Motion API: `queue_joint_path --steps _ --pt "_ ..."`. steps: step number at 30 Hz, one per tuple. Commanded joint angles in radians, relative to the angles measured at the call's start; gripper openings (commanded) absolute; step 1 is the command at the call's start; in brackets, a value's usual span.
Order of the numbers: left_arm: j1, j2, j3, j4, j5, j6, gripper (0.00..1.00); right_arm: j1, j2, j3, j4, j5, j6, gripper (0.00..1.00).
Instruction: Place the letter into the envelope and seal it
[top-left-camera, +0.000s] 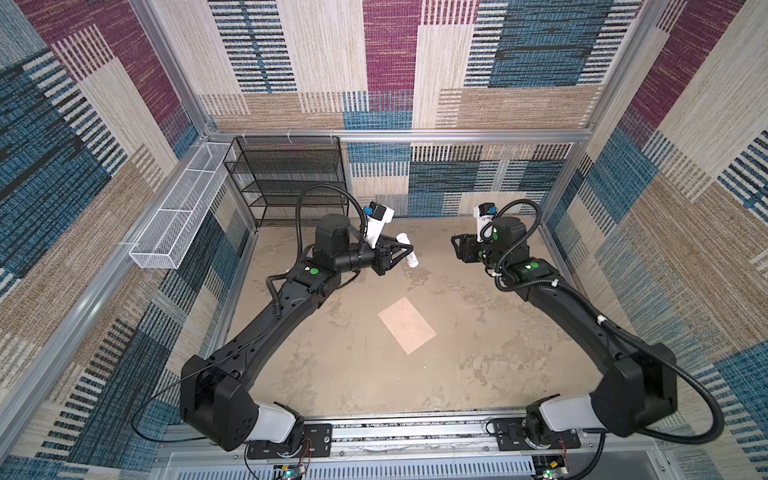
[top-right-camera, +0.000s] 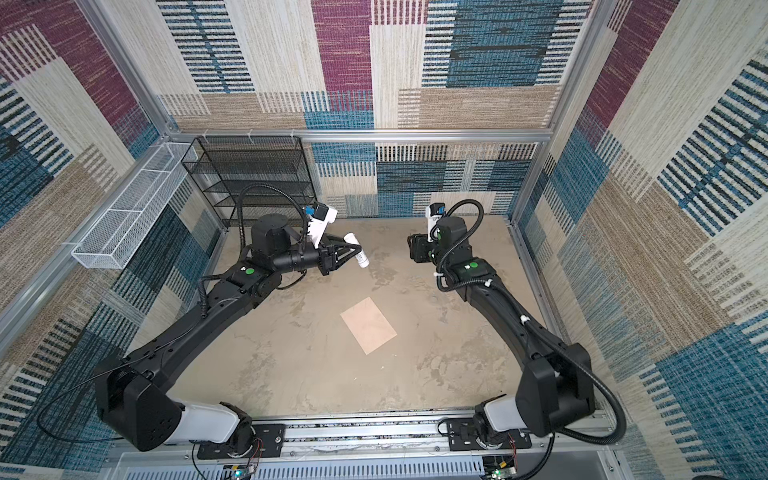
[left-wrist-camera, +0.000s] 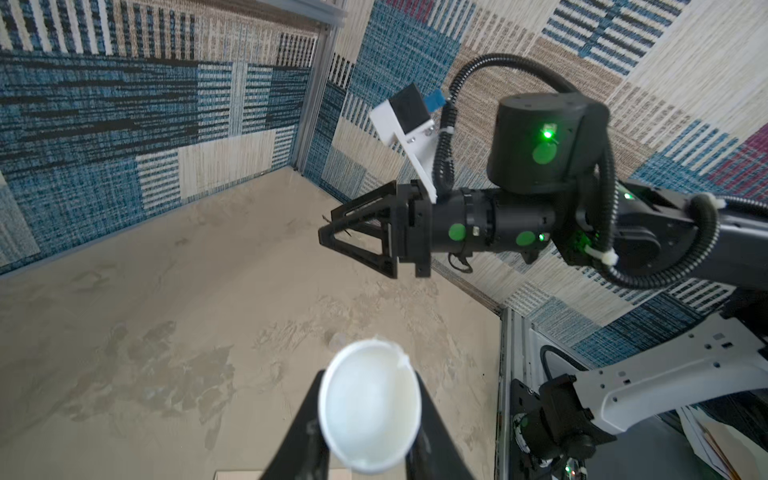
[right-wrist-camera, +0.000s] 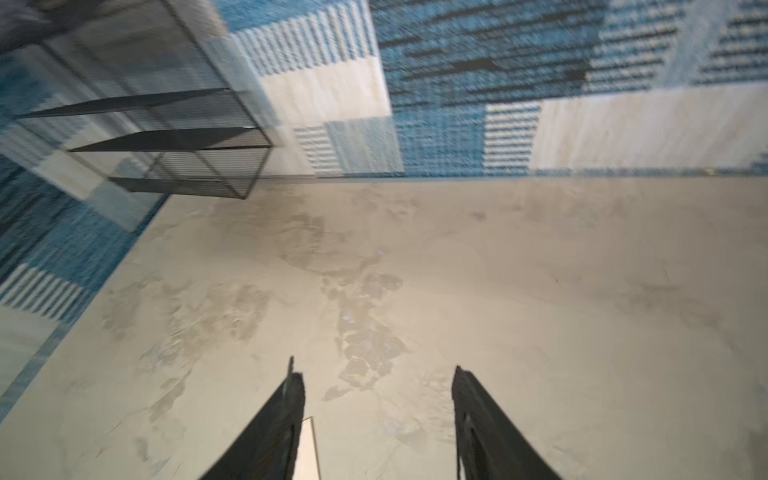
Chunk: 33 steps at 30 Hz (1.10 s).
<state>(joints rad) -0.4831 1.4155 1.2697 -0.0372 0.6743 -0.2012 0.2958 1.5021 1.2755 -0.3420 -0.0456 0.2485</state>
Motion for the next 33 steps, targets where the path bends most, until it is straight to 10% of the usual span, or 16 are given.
queue_joint_path --steps 1,33 --pt "-0.002 -0.015 -0.016 -0.028 -0.007 0.058 0.00 -0.035 0.136 0.132 -0.339 0.058 0.100 0.60" --pt "-0.131 0.029 -0.174 -0.044 -0.064 0.158 0.00 -0.075 0.419 0.272 -0.736 0.057 0.230 0.54"
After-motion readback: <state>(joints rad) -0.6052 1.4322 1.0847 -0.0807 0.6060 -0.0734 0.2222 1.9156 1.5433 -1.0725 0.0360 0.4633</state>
